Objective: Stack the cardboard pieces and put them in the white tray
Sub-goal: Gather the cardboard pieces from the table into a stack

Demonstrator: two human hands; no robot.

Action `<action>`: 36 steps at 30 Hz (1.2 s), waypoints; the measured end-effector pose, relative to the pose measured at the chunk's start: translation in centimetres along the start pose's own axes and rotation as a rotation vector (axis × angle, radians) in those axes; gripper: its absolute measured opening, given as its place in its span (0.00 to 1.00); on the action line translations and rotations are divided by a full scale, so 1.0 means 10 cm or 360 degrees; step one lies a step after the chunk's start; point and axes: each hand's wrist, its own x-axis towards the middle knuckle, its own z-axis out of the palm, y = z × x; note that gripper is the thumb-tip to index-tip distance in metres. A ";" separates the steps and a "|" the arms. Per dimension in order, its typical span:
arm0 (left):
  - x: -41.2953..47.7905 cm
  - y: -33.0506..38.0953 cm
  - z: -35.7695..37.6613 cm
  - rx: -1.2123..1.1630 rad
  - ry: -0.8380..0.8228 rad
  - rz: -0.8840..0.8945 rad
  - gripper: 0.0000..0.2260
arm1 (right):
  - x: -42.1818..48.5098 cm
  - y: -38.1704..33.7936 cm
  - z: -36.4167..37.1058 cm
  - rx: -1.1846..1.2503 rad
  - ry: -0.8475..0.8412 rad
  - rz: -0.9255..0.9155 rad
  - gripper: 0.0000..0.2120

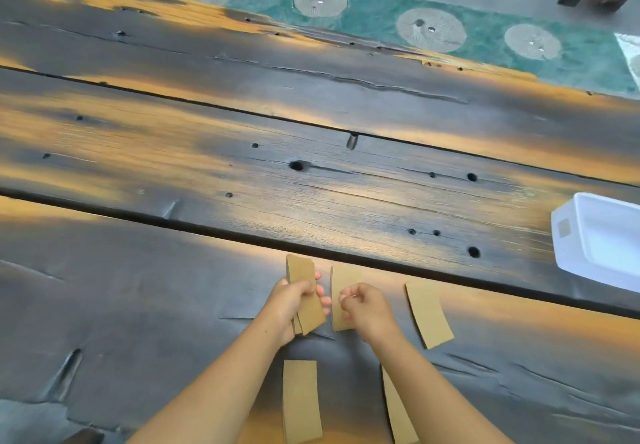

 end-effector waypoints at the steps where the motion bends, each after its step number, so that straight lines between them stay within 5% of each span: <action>1: 0.03 -0.01 0.01 0.0052 0.0015 -0.0005 0.13 | 0.05 0.04 -0.04 0.0012 0.0011 0.0018 0.04; 8: 0.28 -0.12 0.11 0.0592 0.0211 -0.0036 0.10 | 0.31 0.19 -0.15 0.0025 0.0149 0.0082 0.03; 11: 0.37 -0.23 0.15 0.0770 0.0249 0.0004 0.11 | 0.36 0.24 -0.15 -0.0188 0.0218 0.0078 0.14; 14: 0.43 -0.29 0.20 0.0749 0.0336 0.0042 0.10 | 0.40 0.23 -0.13 -0.0196 0.0243 0.0157 0.19; 27: 0.47 -0.32 0.23 0.0425 0.0335 -0.0087 0.12 | 0.55 0.30 0.03 -0.0096 0.0348 0.0289 0.03; 32: 0.41 -0.25 0.20 0.0415 0.0227 -0.0115 0.16 | 0.48 0.32 -0.06 0.0039 0.0226 0.0237 0.09; 36: 0.31 -0.21 0.15 0.0427 0.0151 -0.0009 0.10 | 0.34 0.26 -0.35 0.0272 0.0059 0.0128 0.11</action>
